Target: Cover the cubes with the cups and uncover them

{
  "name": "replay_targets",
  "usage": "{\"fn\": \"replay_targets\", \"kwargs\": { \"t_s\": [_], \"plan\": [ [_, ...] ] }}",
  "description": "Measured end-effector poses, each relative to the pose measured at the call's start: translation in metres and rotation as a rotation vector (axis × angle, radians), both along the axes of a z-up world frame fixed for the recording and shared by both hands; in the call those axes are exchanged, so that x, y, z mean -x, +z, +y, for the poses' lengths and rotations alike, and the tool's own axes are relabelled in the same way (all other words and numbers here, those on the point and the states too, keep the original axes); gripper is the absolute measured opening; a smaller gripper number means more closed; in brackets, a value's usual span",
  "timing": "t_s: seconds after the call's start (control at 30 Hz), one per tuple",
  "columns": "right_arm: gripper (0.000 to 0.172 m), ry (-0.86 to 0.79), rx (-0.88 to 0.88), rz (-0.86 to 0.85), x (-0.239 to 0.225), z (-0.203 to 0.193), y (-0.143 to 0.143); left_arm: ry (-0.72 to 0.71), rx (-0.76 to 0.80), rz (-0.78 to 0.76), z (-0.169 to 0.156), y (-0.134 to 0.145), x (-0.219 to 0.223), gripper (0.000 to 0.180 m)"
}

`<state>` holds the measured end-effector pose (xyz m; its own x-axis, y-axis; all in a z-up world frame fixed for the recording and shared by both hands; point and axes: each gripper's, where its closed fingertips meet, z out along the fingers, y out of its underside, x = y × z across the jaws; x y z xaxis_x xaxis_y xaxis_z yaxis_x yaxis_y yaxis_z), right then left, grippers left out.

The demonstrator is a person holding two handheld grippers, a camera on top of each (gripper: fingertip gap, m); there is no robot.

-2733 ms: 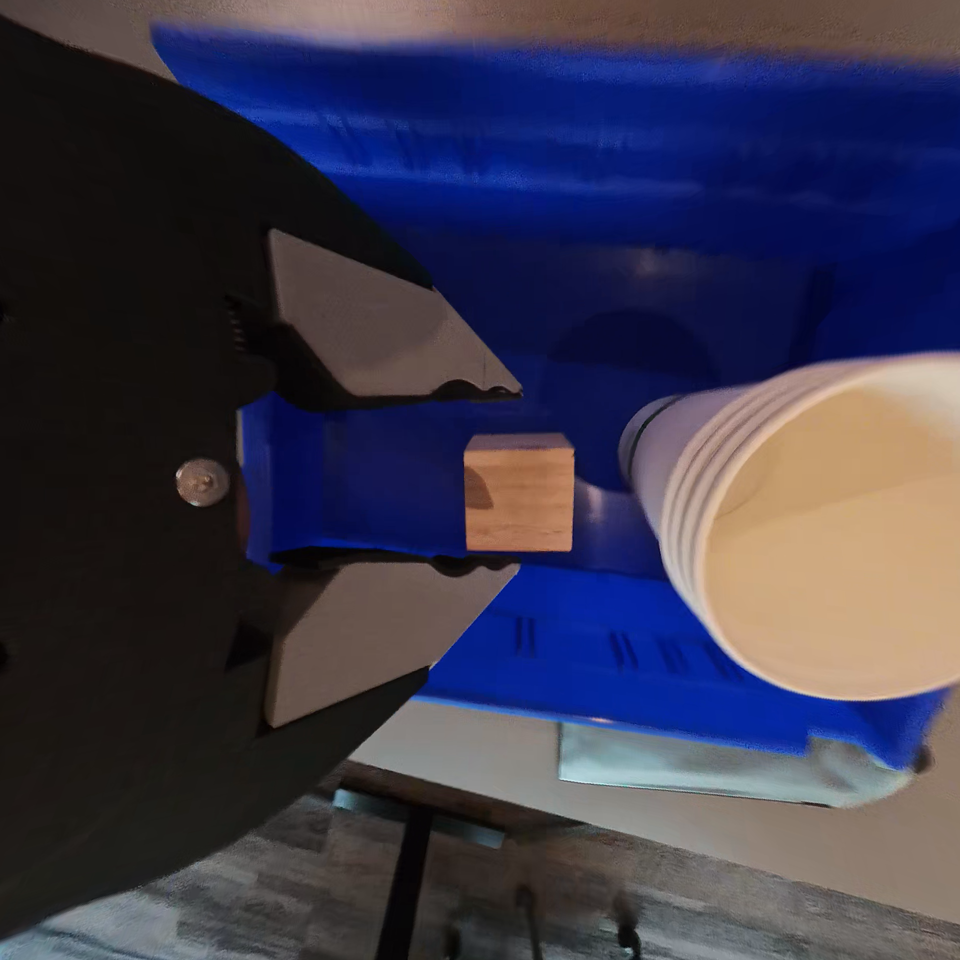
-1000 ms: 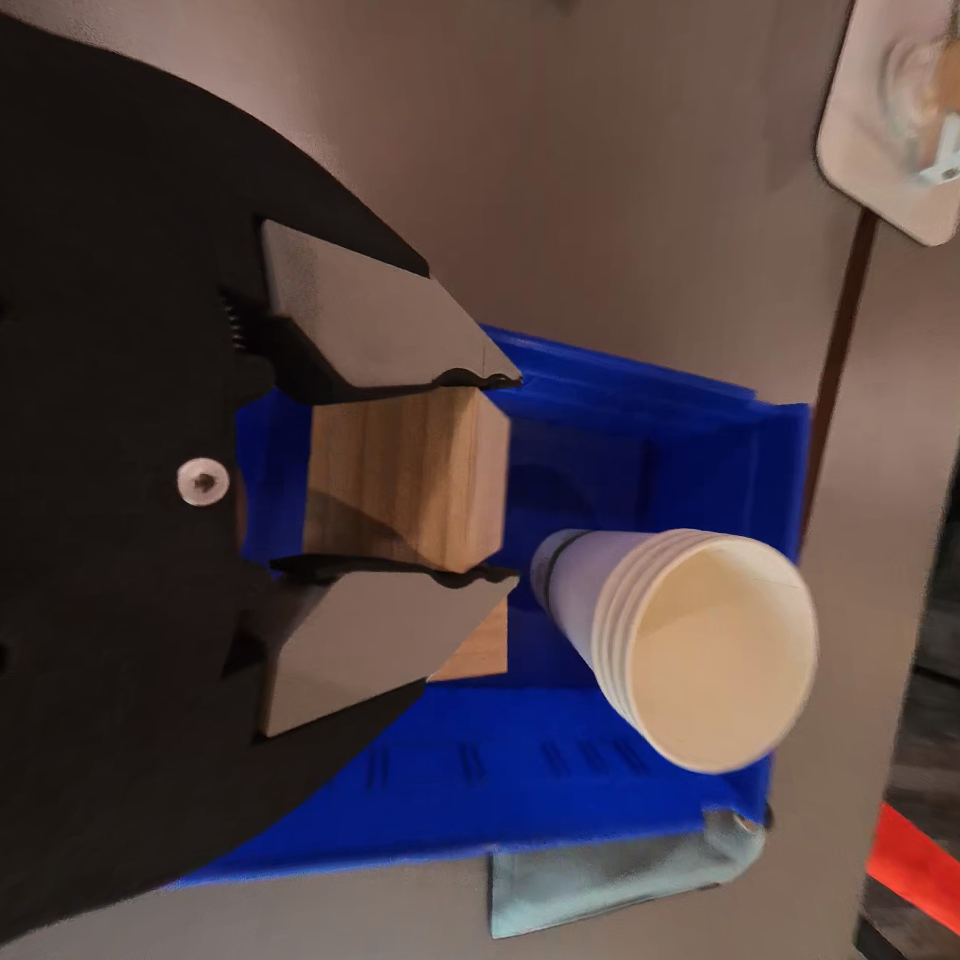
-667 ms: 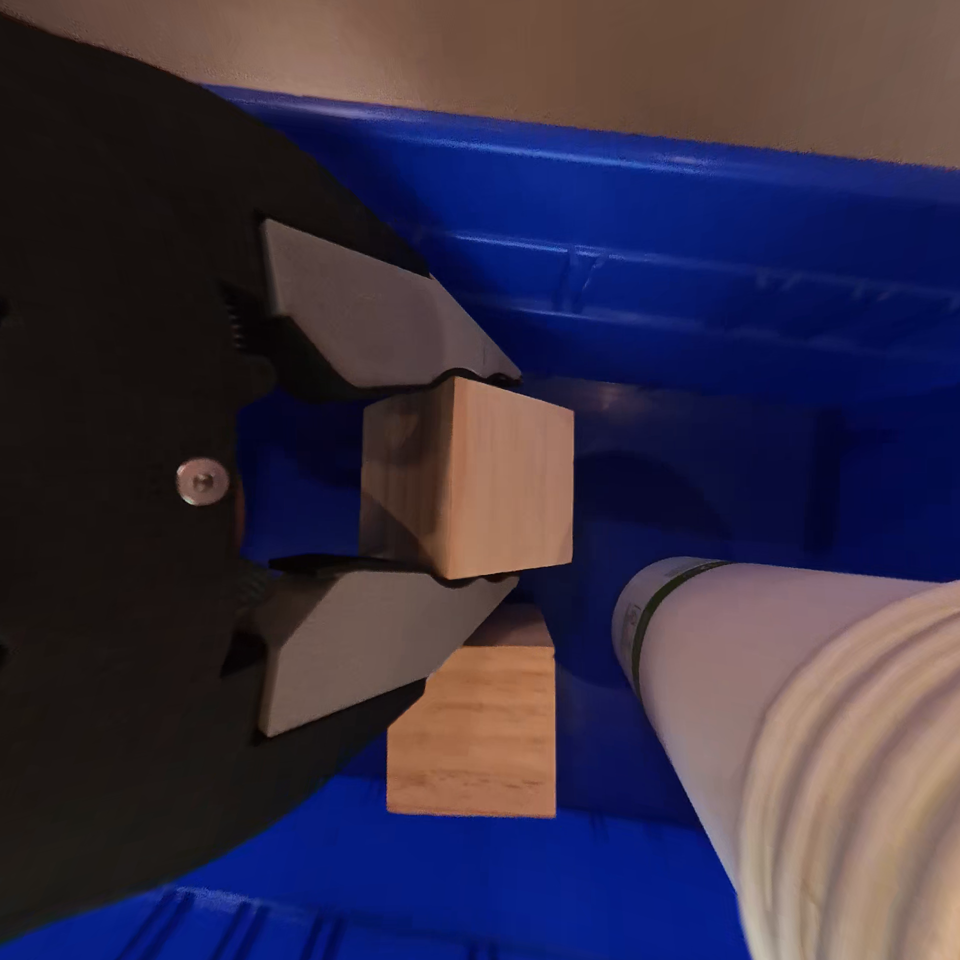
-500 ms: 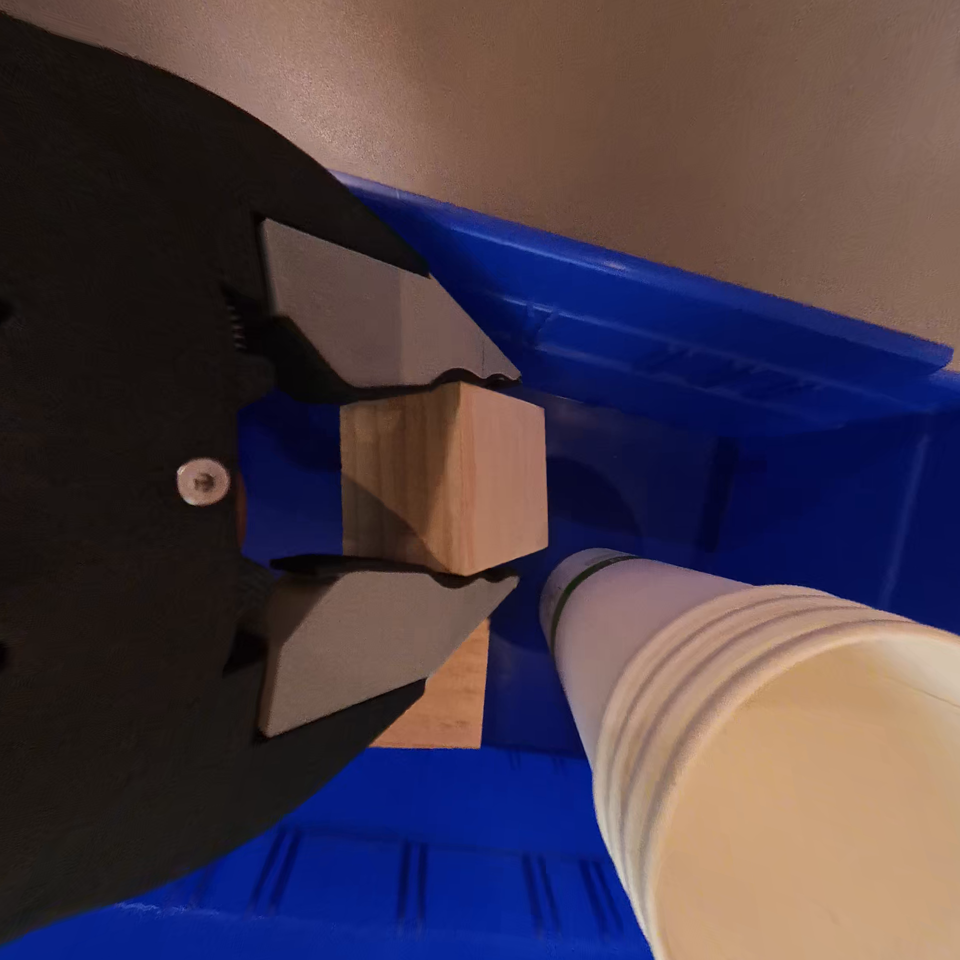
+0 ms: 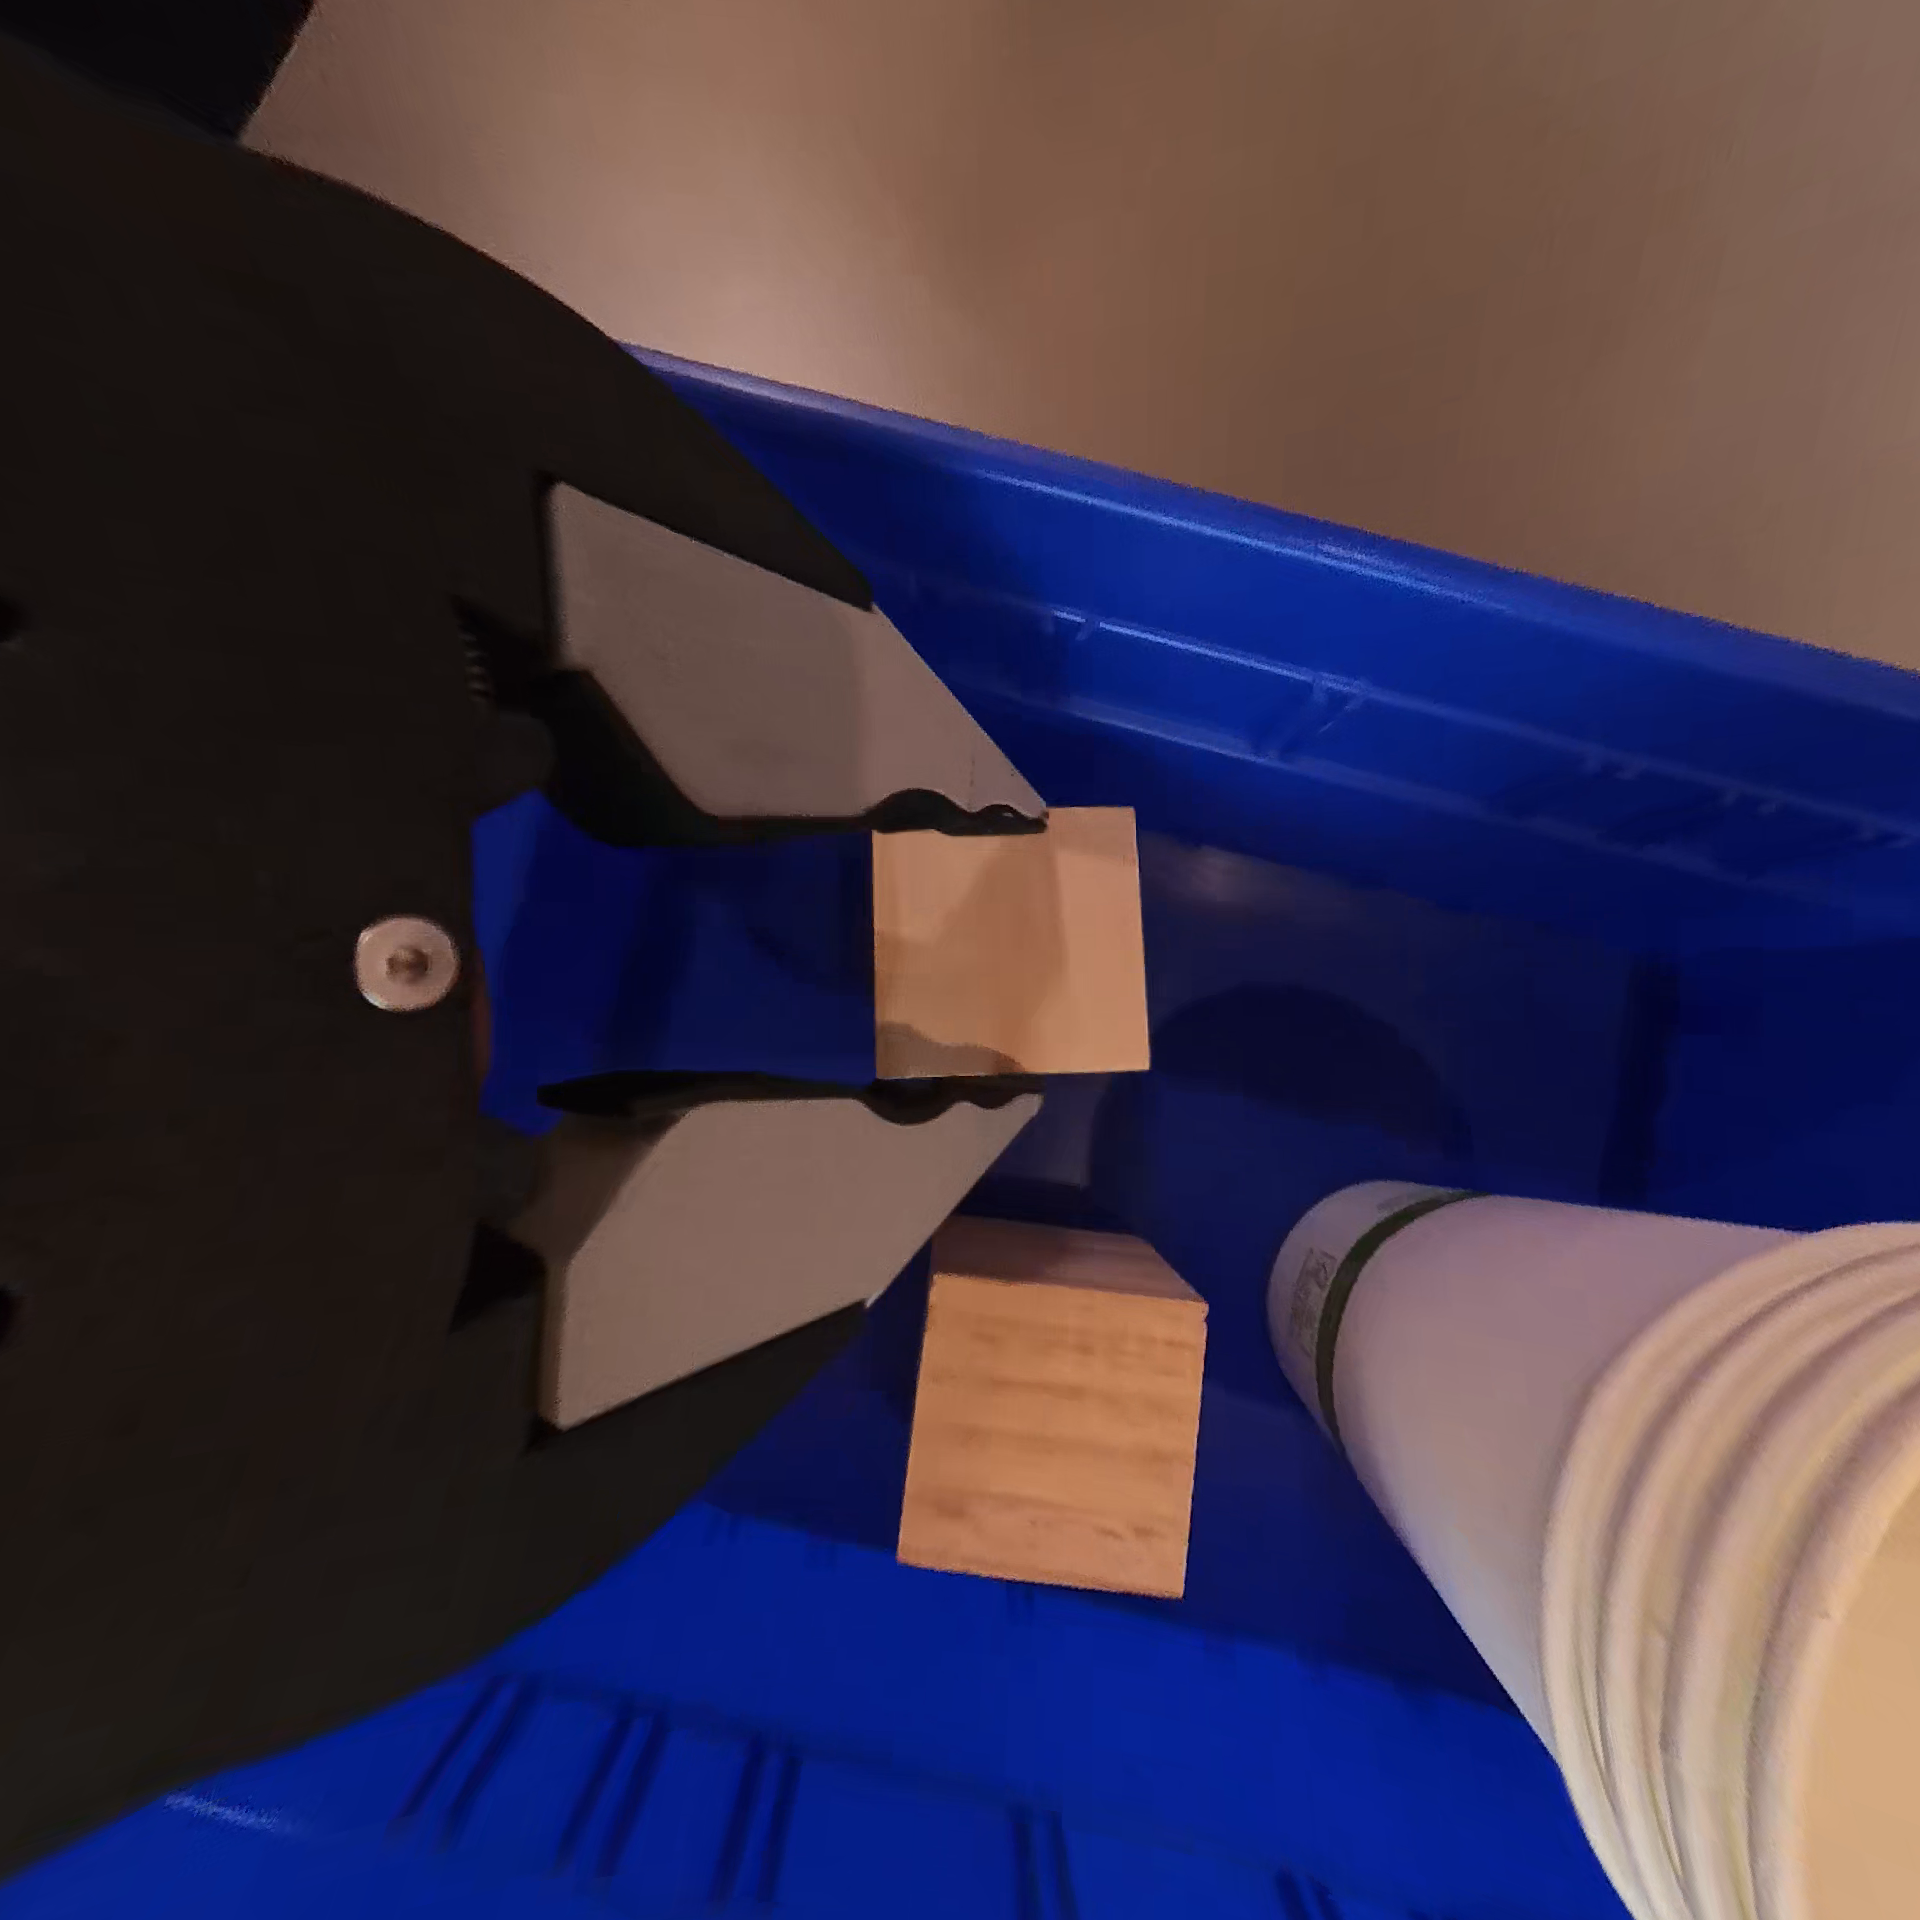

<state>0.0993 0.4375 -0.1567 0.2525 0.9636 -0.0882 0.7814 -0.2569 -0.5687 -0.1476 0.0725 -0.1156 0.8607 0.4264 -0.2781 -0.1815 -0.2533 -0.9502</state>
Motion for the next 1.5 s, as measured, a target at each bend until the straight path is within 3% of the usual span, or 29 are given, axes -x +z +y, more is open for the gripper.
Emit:
{"fn": "replay_targets", "kwargs": {
  "t_s": [0.13, 0.17, 0.27, 0.4, 0.63, 0.8, 0.87, 0.93, 1.03, 1.3, 1.4, 1.5],
  "plan": [
    [0.041, -0.034, -0.060, 0.022, -0.006, 0.010, 0.006, 0.004, -0.005, -0.004, -0.001, 0.000, 0.000, 0.005],
    [0.034, -0.031, -0.060, 0.037, -0.006, 0.009, 0.008, 0.004, -0.005, -0.004, -0.001, 0.000, 0.000, 0.005],
    [0.034, 0.000, -0.008, 0.038, -0.007, -0.003, 0.006, 0.005, -0.005, -0.002, -0.001, 0.000, 0.000, 0.004],
    [0.000, -0.007, -0.111, 0.035, -0.003, 0.009, 0.004, 0.003, 0.002, -0.003, 0.000, -0.001, 0.000, 0.004],
    [0.004, -0.039, -0.160, 0.065, 0.013, 0.023, 0.006, 0.007, 0.002, -0.001, -0.001, 0.000, -0.001, 0.004],
    [0.000, 0.150, -0.122, 0.081, -0.001, -0.007, 0.026, 0.003, 0.005, -0.004, -0.001, -0.001, -0.001, 0.004],
    [0.000, 0.258, -0.013, -0.013, -0.019, -0.033, 0.017, 0.001, 0.012, -0.002, 0.000, -0.002, -0.002, 0.004],
    [0.000, 0.305, -0.037, -0.125, -0.035, -0.038, 0.003, -0.001, 0.018, 0.002, 0.000, -0.002, -0.002, 0.004],
    [0.000, 0.289, -0.151, -0.243, -0.042, -0.026, -0.015, -0.001, 0.023, 0.007, 0.001, -0.003, -0.002, 0.004],
    [0.000, 0.182, -0.260, -0.167, -0.012, -0.001, -0.022, 0.001, 0.015, 0.013, -0.001, -0.002, -0.004, 0.003],
    [0.000, 0.129, -0.283, -0.106, -0.013, 0.004, -0.002, 0.002, 0.014, 0.009, -0.002, -0.002, -0.004, 0.003],
    [0.005, 0.049, -0.328, 0.119, -0.003, 0.000, 0.055, 0.003, 0.016, 0.002, -0.002, -0.003, -0.003, 0.003]
  ]
}}
